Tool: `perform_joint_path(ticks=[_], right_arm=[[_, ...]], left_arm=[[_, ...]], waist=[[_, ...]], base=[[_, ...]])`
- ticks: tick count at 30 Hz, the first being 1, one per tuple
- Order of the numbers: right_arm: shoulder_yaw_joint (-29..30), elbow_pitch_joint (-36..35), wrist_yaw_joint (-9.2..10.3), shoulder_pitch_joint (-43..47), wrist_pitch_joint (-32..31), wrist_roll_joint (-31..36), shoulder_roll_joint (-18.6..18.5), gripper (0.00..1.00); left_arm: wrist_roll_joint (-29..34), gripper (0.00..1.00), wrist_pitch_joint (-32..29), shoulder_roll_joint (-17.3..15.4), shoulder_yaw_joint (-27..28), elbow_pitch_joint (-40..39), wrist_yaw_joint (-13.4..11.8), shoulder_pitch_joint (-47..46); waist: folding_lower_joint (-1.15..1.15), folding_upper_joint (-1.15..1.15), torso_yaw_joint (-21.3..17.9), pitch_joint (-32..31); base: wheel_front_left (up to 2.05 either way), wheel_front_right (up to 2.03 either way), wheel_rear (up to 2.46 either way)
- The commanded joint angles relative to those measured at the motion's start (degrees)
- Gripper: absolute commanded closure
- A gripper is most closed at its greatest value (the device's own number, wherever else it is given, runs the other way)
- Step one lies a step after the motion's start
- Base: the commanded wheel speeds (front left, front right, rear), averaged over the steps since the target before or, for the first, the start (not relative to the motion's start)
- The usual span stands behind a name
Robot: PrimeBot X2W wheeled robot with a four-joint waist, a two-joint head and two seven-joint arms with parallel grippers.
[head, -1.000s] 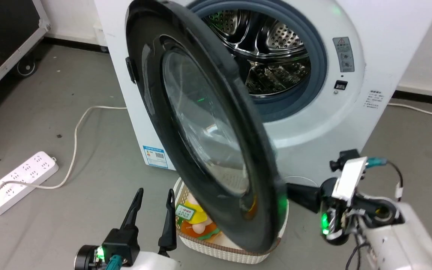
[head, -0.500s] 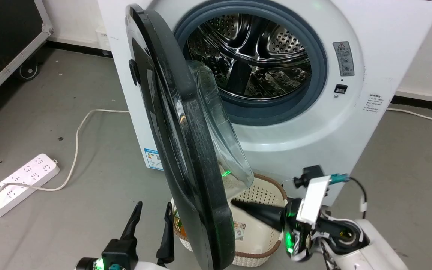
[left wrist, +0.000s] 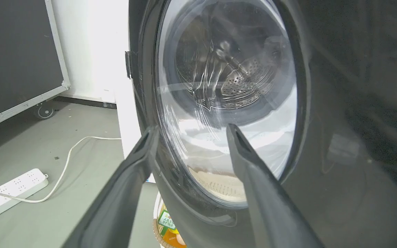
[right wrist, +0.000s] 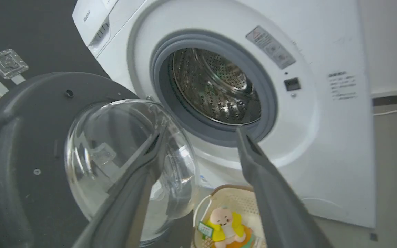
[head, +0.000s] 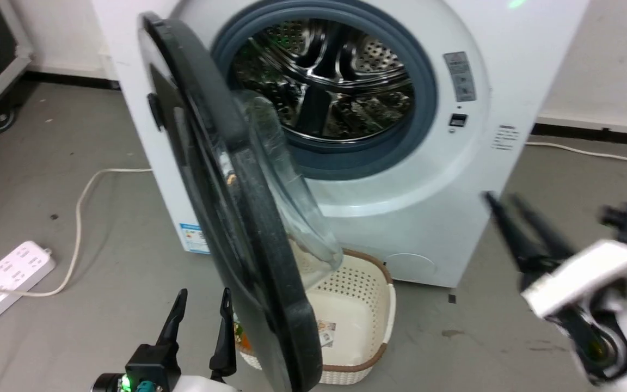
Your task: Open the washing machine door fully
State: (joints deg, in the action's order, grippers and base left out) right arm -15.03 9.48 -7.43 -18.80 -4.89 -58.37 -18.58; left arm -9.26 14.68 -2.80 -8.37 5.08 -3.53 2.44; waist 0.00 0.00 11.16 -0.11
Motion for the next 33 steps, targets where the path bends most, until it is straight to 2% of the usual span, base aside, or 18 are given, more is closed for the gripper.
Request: perform_joint_path(ticks=[1,2,3,4,5,7,8,9,10,13,15,20,27,28,29,30,33], right_arm=[[1.27,-0.71,-0.06,2.87,5.27,6.7,-1.6,0.0],[2.38,-0.79,-0.06,4.09,7.85,10.38,-1.73,0.0],[2.38,-0.79,-0.06,4.09,7.85,10.38,-1.73,0.0],[5.82,-0.63,-0.06,6.74,12.19,17.5,-0.81,0.0],[5.82,-0.63,-0.06,6.74,12.19,17.5,-0.81,0.0],[10.15,-0.83,-0.06,9.77,15.15,25.05,1.08,0.0],[12.27,-1.3,-0.06,11.35,16.02,28.73,2.52,0.0],[16.81,-2.78,-0.06,14.47,17.19,35.69,6.15,0.0],[16.81,-2.78,-0.06,14.47,17.19,35.69,6.15,0.0],[22.0,-5.59,-0.06,18.98,18.09,43.88,11.89,0.0],[23.53,-6.9,-0.06,21.77,18.43,48.13,13.88,0.0],[24.92,-7.84,-0.06,27.36,19.41,53.42,15.62,0.0],[25.0,-7.15,-0.06,28.87,19.85,51.37,15.69,0.0],[25.03,-7.41,-0.06,28.85,19.86,51.24,15.69,0.0],[25.02,-7.61,-0.06,28.85,19.86,51.14,15.69,0.0],[25.01,-7.75,-0.06,28.83,19.87,51.05,15.69,0.0],[25.14,-8.12,-0.06,28.68,19.88,50.84,15.7,0.0]], left_arm=[[-0.07,0.0,0.32,-0.12,0.51,-0.52,0.53,0.81],[-0.09,0.0,0.32,-0.12,0.78,-0.69,0.72,0.91],[-0.09,0.0,0.32,-0.12,0.78,-0.69,0.72,0.91],[-0.03,0.0,0.32,-0.15,1.17,-0.99,1.3,1.22],[-0.03,0.0,0.32,-0.15,1.17,-0.99,1.3,1.22],[0.14,0.0,0.32,-0.15,1.47,-1.27,1.78,1.65],[0.21,0.0,0.32,-0.15,1.64,-1.4,1.97,1.87],[0.28,0.0,0.32,-0.15,1.97,-1.72,2.41,2.32],[0.28,0.0,0.32,-0.15,1.97,-1.72,2.41,2.32],[0.39,0.0,0.32,-0.15,2.38,-2.2,2.98,2.86],[0.43,0.0,0.32,-0.14,2.64,-2.41,3.43,3.14],[0.62,0.0,0.32,-0.15,3.45,-2.82,5.3,4.23],[1.6,0.0,0.32,-0.14,4.2,-4.19,6.53,5.42],[1.69,0.12,0.32,-0.13,4.19,-4.47,6.71,5.54],[1.75,0.88,0.32,-0.13,4.21,-4.8,6.87,5.63],[1.81,1.0,0.32,-0.13,4.22,-5.13,7.02,5.73],[2.07,1.0,0.32,-0.11,4.7,-7.23,7.02,5.57]], waist=[[0.0,0.0,-1.02,0.12],[0.0,0.0,-1.41,0.13],[0.0,0.0,-1.41,0.13],[0.0,0.0,-2.03,-0.02],[0.0,0.0,-2.03,-0.02],[0.0,0.0,-2.4,-0.14],[0.0,0.0,-2.57,-0.16],[0.0,0.0,-2.91,-0.12],[0.0,0.0,-2.91,-0.12],[0.0,0.0,-3.15,0.03],[0.0,0.0,-3.11,0.13],[0.0,0.0,-2.66,0.24],[0.0,0.0,-2.02,-0.26],[0.0,0.0,-1.94,-0.31],[0.0,0.0,-1.87,-0.34],[0.0,0.0,-1.79,-0.35],[0.0,0.0,-1.51,-0.36]], base=[[0.0,0.0,0.0],[0.0,0.0,0.0],[0.0,0.0,0.0],[0.0,0.0,0.0],[0.0,0.0,0.0],[0.0,0.0,0.0],[0.0,0.0,0.0],[0.0,0.0,0.0],[0.0,0.0,0.0],[0.0,0.0,0.0],[0.0,0.0,0.0],[0.0,0.0,0.0],[0.0,0.0,0.0],[0.0,0.0,0.0],[0.0,0.0,0.0],[0.0,0.0,0.0],[0.0,0.0,0.0]])
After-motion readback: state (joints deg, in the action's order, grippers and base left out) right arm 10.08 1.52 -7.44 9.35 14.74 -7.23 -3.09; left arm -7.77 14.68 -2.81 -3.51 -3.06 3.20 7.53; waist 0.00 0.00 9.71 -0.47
